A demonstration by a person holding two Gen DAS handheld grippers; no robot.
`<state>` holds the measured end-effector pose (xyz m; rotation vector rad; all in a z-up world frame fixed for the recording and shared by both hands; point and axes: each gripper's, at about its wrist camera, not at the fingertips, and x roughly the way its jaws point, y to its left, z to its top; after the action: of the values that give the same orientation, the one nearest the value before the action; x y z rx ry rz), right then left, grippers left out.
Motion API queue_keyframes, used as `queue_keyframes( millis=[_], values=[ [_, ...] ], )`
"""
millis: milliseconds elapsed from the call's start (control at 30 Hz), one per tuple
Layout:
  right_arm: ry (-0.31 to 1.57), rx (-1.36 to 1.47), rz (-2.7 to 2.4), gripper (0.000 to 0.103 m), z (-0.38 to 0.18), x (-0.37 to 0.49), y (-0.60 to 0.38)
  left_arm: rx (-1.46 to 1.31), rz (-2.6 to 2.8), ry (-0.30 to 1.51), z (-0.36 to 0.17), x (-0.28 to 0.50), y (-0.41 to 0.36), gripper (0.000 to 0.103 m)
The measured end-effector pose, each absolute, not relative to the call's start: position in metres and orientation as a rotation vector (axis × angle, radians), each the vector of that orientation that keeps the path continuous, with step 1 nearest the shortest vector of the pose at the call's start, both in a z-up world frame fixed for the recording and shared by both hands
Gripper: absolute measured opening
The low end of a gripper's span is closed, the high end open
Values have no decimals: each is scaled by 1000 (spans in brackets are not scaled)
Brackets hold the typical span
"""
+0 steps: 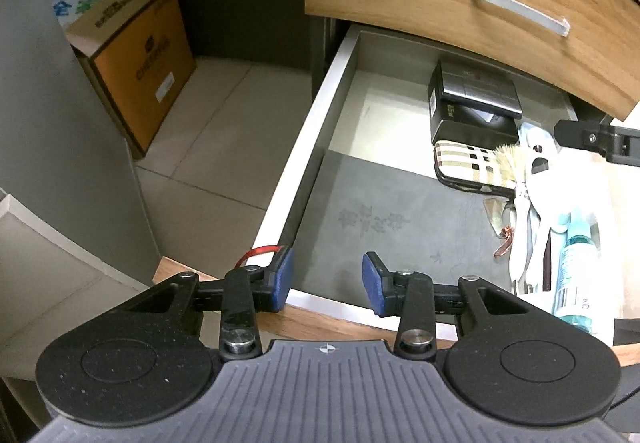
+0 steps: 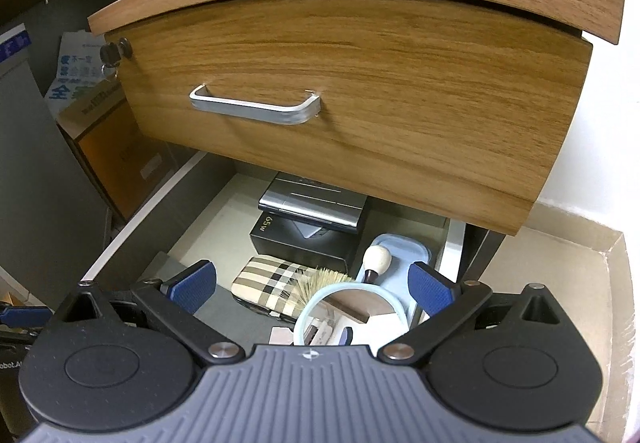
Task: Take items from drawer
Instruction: 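Open the left tool and reach into the drawer toward the black box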
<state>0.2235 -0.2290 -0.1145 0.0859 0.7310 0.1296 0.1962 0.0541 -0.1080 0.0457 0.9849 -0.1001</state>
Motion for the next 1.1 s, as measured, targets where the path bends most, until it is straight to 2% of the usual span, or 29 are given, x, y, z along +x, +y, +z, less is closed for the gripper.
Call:
queue_keyframes(
  millis=[67, 133, 200, 267, 333, 400, 467, 733, 1100],
  values=[
    [734, 87, 126, 103, -115, 224, -231, 47, -111, 966, -105, 198, 50, 42],
    [738, 88, 123, 103, -116, 224, -232, 47, -122, 948, -101, 199, 46, 48],
    [742, 89, 120, 103, -117, 224, -234, 48, -132, 929, -98, 200, 42, 65],
    [746, 90, 116, 103, -118, 224, -236, 49, -143, 910, -94, 202, 38, 75],
    [751, 94, 111, 103, -118, 224, -239, 50, -154, 892, -91, 203, 34, 78],
    [754, 99, 107, 103, -118, 224, -242, 51, -165, 873, -88, 204, 31, 93],
    [752, 107, 101, 103, -117, 224, -247, 52, -175, 854, -84, 206, 27, 99],
    [734, 149, 68, 103, -107, 222, -270, 94, -323, 835, -78, 245, -25, 103],
    [721, 257, -10, 103, -101, 225, -312, 29, -411, 839, -114, 291, -73, 103]
  ],
)
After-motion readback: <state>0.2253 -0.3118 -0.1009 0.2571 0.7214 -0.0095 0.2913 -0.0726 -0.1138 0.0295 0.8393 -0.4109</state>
